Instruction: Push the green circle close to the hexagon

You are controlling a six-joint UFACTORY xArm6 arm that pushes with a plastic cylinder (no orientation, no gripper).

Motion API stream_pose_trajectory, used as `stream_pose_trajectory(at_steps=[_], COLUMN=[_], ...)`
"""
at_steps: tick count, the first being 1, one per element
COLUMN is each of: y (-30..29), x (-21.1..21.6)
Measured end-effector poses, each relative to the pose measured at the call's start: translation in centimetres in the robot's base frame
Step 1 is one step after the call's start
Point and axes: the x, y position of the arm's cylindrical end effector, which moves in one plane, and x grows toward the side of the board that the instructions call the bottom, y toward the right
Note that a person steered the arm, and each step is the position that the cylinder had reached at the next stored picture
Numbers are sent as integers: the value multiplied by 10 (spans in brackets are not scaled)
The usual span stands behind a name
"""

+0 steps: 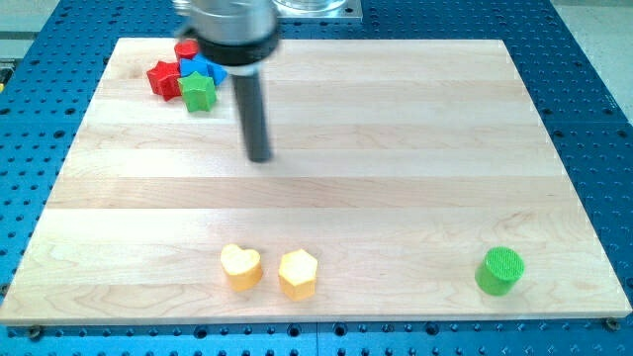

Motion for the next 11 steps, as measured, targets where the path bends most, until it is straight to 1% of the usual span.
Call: stream_pose_trajectory(at_steps=[1, 2, 3, 4, 5, 6, 7, 8, 9, 10, 11], y=[139, 248, 307, 264, 165, 79, 78, 115, 98, 98, 78], x=[36, 82, 138, 160, 160, 160, 156, 157, 187, 186, 187])
